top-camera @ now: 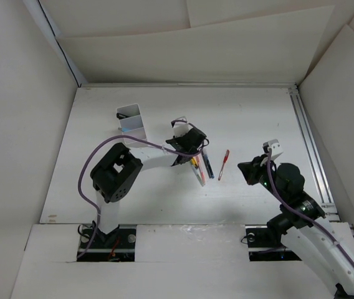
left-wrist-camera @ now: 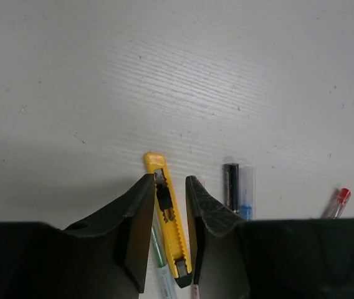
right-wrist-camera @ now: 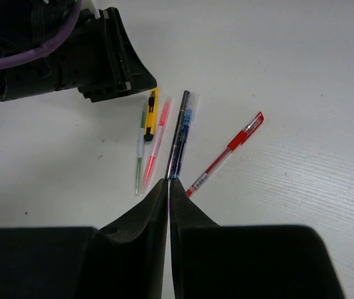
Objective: Sort the stationery into containers
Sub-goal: Pick up the pen from the center of the board.
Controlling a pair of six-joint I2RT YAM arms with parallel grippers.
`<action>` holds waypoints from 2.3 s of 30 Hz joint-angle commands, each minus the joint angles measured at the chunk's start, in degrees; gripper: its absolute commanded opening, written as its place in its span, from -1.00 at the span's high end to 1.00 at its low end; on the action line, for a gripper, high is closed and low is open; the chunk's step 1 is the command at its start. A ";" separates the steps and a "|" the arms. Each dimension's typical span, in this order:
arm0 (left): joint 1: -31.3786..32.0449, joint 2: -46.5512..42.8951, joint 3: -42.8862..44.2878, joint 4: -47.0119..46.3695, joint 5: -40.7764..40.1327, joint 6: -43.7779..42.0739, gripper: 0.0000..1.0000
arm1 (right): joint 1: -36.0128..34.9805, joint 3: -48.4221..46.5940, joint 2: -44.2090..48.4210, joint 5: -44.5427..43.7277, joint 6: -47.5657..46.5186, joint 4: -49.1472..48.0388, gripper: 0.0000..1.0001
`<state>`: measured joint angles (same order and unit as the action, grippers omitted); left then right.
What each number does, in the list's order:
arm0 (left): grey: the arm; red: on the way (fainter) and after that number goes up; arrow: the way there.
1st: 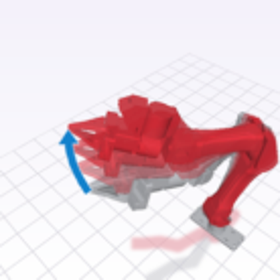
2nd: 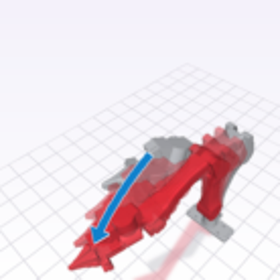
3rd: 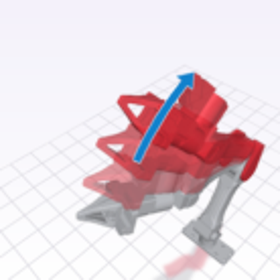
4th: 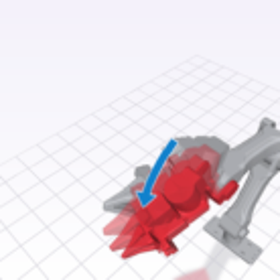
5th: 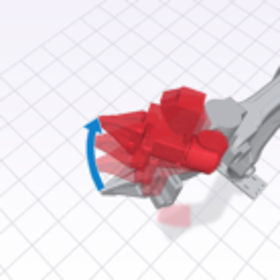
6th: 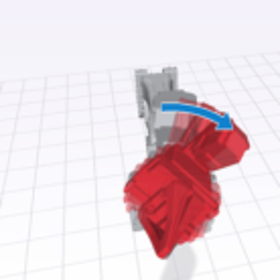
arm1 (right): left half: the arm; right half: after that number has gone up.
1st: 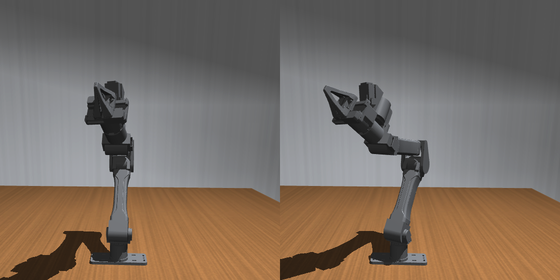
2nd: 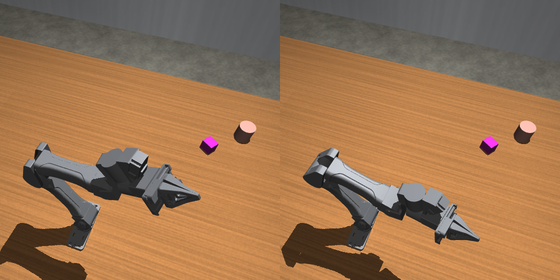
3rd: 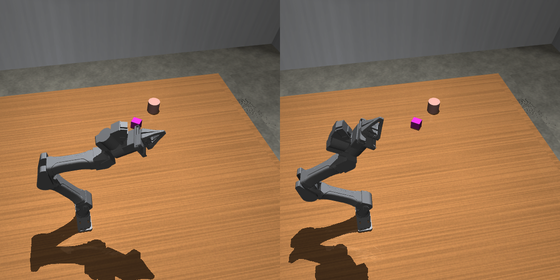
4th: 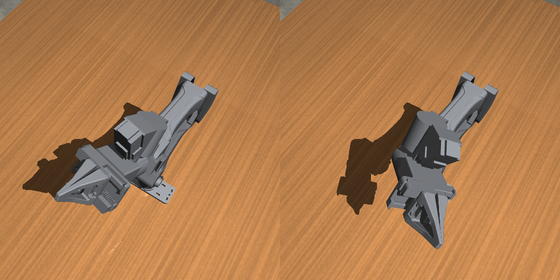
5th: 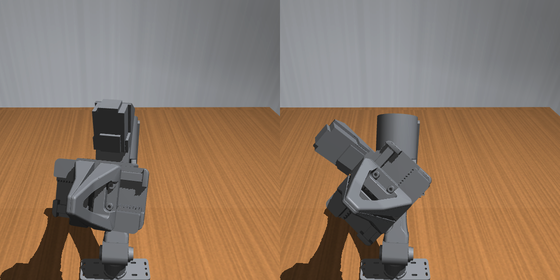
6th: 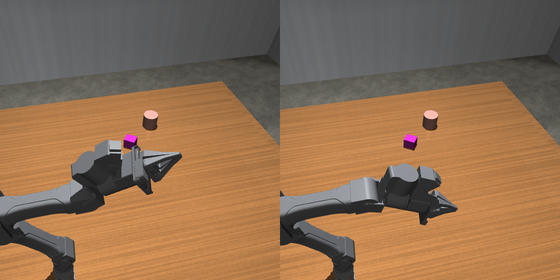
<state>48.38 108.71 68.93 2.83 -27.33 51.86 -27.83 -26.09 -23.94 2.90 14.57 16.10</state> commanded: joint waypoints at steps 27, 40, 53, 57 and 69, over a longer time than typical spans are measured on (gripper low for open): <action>-0.48 8.80 6.40 3.59 -4.04 0.62 0.50 | -0.55 -0.19 2.24 -0.08 0.20 -1.24 0.54; 1.10 12.75 11.13 11.57 -10.63 -0.53 0.67 | -0.55 -1.33 5.22 0.53 1.25 -1.24 0.07; 2.16 13.64 9.83 13.52 -11.87 -1.67 0.55 | -0.55 -2.47 6.27 0.53 0.73 -1.24 0.01; 2.68 13.64 8.60 13.52 -11.34 -1.67 0.58 | -0.55 -2.48 6.28 0.53 0.73 -1.24 0.01; 4.44 14.25 8.59 14.75 -9.76 -1.67 0.60 | -0.55 -3.01 5.75 1.06 0.73 -1.86 0.01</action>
<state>51.70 120.95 80.27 9.50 -41.63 48.90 -27.83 -26.57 -18.37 3.44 15.22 16.19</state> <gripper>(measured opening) 0.199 0.492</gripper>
